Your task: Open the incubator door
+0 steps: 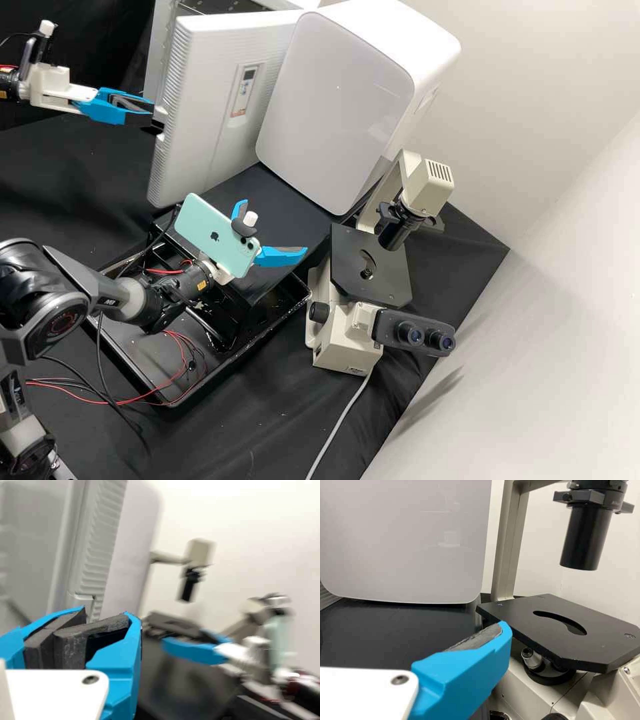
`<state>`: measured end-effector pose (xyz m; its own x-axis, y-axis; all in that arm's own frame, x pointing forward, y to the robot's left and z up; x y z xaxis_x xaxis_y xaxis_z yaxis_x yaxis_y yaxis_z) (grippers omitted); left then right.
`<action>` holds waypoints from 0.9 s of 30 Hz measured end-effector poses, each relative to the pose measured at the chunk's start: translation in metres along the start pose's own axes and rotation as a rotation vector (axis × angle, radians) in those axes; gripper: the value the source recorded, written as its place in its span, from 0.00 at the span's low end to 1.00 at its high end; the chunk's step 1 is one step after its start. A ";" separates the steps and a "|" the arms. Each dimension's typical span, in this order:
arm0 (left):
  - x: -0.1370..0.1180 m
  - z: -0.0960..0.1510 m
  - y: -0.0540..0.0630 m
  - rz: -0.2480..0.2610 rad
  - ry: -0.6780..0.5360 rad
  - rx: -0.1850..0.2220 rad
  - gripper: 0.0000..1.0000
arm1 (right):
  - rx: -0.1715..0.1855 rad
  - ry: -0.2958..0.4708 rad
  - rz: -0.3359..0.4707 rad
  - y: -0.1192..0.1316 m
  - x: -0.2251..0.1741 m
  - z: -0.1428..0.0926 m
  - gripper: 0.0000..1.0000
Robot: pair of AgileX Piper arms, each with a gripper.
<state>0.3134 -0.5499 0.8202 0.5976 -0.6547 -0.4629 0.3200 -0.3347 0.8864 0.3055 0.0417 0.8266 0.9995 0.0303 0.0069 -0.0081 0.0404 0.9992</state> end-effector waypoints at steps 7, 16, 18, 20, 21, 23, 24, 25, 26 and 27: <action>-0.001 0.008 0.000 0.002 -0.024 -0.055 0.00 | 0.000 0.000 0.000 0.000 0.000 0.000 1.00; -0.002 0.010 -0.001 0.001 -0.023 -0.069 0.00 | 0.000 0.000 0.000 0.000 0.000 0.000 1.00; -0.002 0.010 -0.001 0.003 -0.023 -0.069 0.00 | 0.000 0.000 0.000 0.000 0.000 0.000 1.00; -0.002 0.010 0.000 0.004 -0.024 -0.068 0.00 | 0.000 0.000 0.000 0.000 0.000 0.000 1.00; -0.002 0.011 0.000 0.004 -0.024 -0.067 0.00 | 0.000 0.000 0.000 0.000 0.000 0.000 1.00; -0.002 0.011 0.000 0.007 -0.025 -0.066 0.00 | 0.000 0.000 0.000 0.000 0.000 0.000 1.00; -0.002 0.011 0.001 0.009 -0.024 -0.067 1.00 | 0.000 0.000 0.000 0.000 0.000 0.000 1.00; -0.003 0.010 0.001 0.015 -0.019 -0.070 1.00 | 0.000 0.000 0.000 0.000 0.000 0.000 1.00; -0.004 0.009 0.001 0.025 -0.012 -0.068 1.00 | 0.000 0.000 0.000 0.000 0.000 0.000 1.00; -0.006 0.008 0.002 0.038 -0.003 -0.060 1.00 | 0.000 0.000 0.000 0.000 0.000 0.000 1.00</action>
<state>0.3042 -0.5524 0.8244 0.6078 -0.6682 -0.4291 0.3407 -0.2686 0.9010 0.3055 0.0417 0.8266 0.9995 0.0303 0.0069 -0.0081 0.0404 0.9992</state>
